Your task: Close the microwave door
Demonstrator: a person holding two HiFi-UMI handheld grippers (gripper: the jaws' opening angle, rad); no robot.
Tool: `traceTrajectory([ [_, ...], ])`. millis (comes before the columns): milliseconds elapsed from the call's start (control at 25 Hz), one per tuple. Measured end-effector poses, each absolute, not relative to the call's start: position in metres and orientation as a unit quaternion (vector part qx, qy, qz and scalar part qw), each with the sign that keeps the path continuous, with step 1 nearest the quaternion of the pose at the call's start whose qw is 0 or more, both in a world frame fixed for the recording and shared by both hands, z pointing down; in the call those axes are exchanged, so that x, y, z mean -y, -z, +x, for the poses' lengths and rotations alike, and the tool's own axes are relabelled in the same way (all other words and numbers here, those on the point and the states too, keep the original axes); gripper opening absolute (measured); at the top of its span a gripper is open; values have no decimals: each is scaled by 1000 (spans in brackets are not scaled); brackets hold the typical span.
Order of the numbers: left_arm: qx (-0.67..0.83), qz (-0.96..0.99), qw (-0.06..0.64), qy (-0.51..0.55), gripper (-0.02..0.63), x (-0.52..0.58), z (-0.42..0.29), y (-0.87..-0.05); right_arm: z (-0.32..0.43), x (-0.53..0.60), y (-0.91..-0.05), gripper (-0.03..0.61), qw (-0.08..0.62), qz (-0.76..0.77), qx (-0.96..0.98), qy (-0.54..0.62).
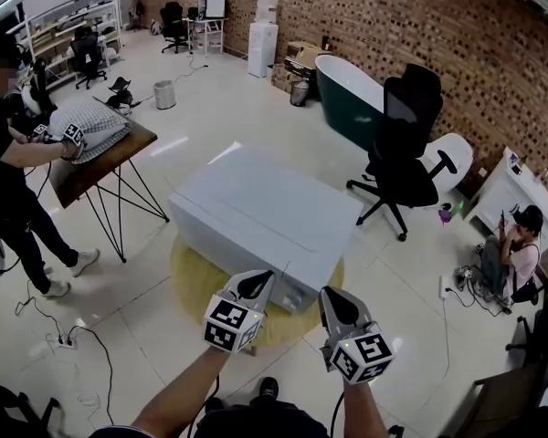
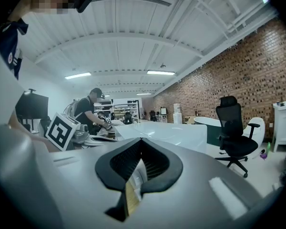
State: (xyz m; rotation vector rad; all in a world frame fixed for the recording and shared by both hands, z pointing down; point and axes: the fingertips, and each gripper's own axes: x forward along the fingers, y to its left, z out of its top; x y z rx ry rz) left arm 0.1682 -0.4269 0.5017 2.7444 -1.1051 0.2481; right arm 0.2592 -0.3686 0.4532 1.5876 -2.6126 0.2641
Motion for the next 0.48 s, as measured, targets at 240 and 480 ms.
traceTrajectory([
  [240,371,922,85,-73,11,405,145,-485,229,364,-442,2,30,494,865,-77],
  [480,379,920,85,-61,11,380,108,-468,184,358,-435,2,28,463,883,-72],
])
